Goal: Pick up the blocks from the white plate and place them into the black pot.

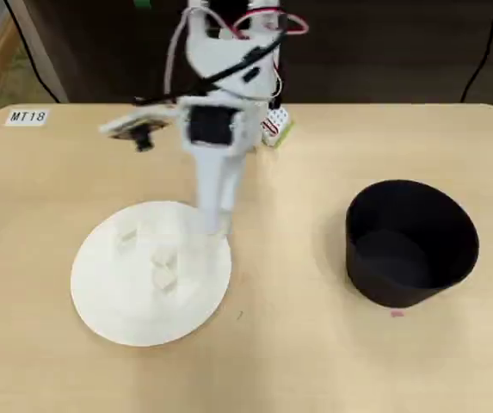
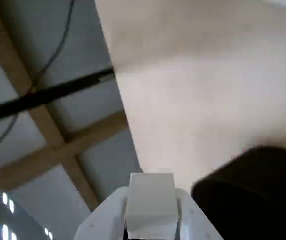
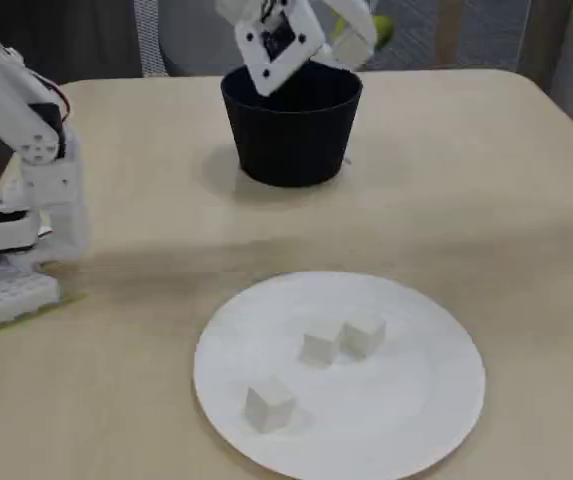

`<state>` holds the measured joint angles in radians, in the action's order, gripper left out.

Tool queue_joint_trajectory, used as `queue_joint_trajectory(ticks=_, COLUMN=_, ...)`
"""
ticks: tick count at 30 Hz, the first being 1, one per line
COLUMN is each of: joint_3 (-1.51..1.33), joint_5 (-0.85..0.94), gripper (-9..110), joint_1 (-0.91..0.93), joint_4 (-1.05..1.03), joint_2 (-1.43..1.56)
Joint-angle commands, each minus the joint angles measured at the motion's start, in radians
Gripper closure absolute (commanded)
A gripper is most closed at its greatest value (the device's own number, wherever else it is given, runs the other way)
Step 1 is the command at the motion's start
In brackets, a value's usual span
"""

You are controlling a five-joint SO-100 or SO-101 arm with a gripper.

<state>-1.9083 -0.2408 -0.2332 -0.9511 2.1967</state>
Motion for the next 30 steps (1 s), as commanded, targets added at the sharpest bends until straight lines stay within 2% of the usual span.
queue_joint_trajectory(ticks=1, joint_3=-0.201, joint_5=-0.048, gripper=104, joint_1=-0.207, joint_4=0.207, joint_2=0.109)
queue_joint_trajectory(ticks=6, joint_3=-0.299, joint_5=0.017, gripper=104, joint_1=-0.359, joint_4=0.390, joint_2=0.057)
queue_joint_trajectory(ticks=11, joint_3=-0.324, joint_5=0.095, gripper=104, joint_1=-0.399, joint_4=0.554, joint_2=-0.031)
queue_joint_trajectory(ticks=19, joint_3=-0.313, joint_5=0.133, gripper=104, joint_1=-0.367, joint_4=0.577, joint_2=-0.112)
queue_joint_trajectory(ticks=20, joint_3=-0.313, joint_5=0.138, gripper=102, joint_1=-0.367, joint_4=0.568, joint_2=-0.112)
queue_joint_trajectory(ticks=24, joint_3=-0.308, joint_5=0.196, gripper=78, joint_1=-0.368, joint_4=0.503, joint_2=-0.112)
queue_joint_trajectory(ticks=30, joint_3=-0.296, joint_5=0.229, gripper=77, joint_1=-0.331, joint_4=0.428, joint_2=-0.087)
